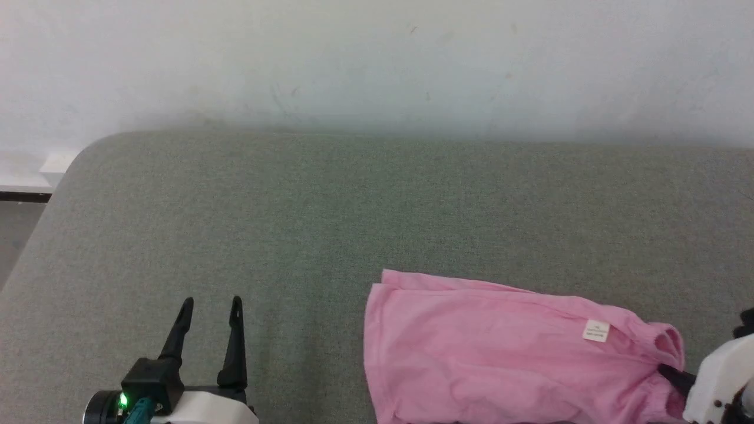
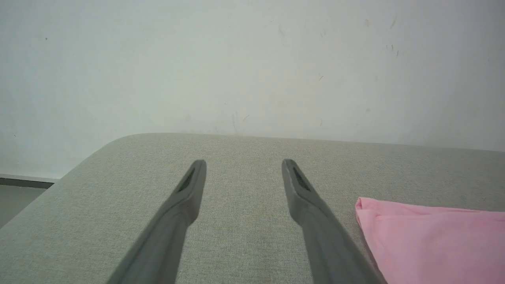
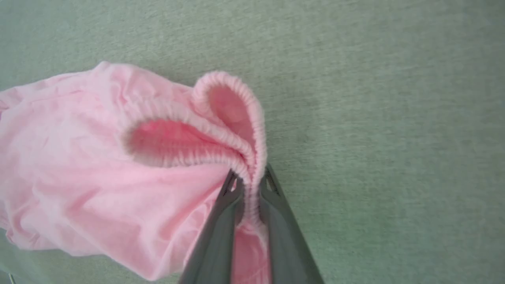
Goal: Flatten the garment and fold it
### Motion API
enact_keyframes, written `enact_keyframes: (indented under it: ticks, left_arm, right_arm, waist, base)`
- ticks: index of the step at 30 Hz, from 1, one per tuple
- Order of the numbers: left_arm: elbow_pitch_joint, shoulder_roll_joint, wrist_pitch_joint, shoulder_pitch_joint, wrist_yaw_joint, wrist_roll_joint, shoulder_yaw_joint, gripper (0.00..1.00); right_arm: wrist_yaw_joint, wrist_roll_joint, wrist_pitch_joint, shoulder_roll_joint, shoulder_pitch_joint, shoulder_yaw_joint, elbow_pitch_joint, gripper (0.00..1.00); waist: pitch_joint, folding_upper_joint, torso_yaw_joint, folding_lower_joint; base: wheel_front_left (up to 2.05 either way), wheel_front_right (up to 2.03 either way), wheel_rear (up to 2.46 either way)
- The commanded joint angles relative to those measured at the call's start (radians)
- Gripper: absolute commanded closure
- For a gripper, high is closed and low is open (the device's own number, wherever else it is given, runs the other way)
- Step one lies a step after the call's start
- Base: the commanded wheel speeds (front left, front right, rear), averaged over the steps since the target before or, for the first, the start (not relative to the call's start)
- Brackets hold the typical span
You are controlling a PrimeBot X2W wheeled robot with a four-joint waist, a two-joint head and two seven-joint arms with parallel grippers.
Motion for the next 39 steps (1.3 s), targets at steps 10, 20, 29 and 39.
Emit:
enact_keyframes:
  ticks: [10, 20, 29, 39]
  left_arm:
    - [0.021, -0.009, -0.005, 0.026, -0.022, 0.012, 0.012, 0.0]
    - [0.034, -0.018, -0.005, -0.007, -0.037, 0.015, 0.01, 0.0]
    - [0.049, -0.029, -0.005, -0.036, -0.05, 0.019, 0.007, 0.0]
    - [0.074, -0.038, -0.005, -0.045, -0.046, 0.02, 0.018, 0.0]
  right_arm:
    - [-0.001, 0.287, 0.253, 0.163, -0.035, -0.153, -0.097, 1.0]
    - [-0.001, 0.53, 0.137, 0.183, -0.099, 0.192, -0.034, 1.0]
    - [-0.001, 0.447, -0.178, 0.183, -0.216, 0.553, 0.163, 0.88]
    - [-0.001, 0.266, -0.407, 0.148, -0.325, 0.784, 0.172, 0.0]
  waist:
    - [-0.015, -0.0001, -0.007, 0.0]
    - [0.008, -0.0001, 0.012, 0.0]
    - [0.045, -0.0001, 0.035, 0.0]
    - [0.045, -0.0001, 0.022, 0.0]
  base:
    - [0.0, 0.0, 0.0]
    - [0.0, 0.0, 0.0]
    - [0.0, 0.0, 0.0]
    - [0.0, 0.0, 0.0]
